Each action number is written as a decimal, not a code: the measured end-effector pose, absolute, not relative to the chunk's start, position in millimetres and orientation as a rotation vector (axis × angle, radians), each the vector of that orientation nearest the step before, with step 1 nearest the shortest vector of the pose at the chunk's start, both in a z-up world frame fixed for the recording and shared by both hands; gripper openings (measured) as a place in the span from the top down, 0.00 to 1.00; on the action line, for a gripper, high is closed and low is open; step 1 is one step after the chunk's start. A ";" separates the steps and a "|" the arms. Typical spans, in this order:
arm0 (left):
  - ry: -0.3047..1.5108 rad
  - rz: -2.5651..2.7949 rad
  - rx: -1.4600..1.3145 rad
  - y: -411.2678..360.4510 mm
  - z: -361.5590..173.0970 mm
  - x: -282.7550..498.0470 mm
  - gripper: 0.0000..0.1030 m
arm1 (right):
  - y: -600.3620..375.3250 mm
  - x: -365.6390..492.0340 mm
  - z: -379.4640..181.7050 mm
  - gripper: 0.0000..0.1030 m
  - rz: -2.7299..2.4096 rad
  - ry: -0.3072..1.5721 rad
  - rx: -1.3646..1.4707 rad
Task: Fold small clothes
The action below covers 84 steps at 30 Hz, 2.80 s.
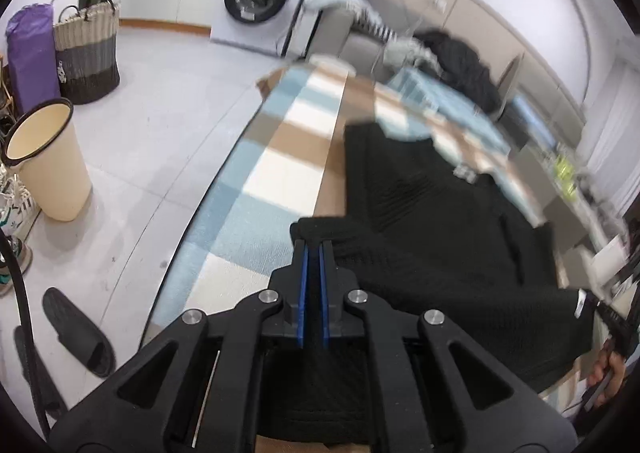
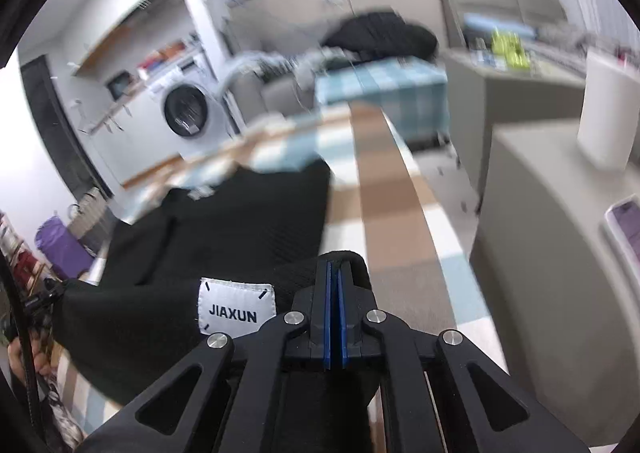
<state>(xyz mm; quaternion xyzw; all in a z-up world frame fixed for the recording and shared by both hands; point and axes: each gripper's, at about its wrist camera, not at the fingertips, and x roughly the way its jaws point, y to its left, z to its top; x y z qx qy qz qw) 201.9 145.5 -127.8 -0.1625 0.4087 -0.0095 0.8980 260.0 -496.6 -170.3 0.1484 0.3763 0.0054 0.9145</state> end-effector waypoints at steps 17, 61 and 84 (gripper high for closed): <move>0.846 -0.050 -0.390 154.0 -151.5 165.4 0.95 | -516.8 197.9 -209.5 0.91 0.107 0.810 0.543; 0.916 -0.122 -0.340 114.4 -159.8 110.9 0.85 | -468.9 162.3 -227.3 0.82 0.117 0.830 0.468; 0.794 -0.104 -0.486 135.3 -143.9 93.2 0.64 | -497.4 150.1 -206.0 0.50 0.183 0.698 0.676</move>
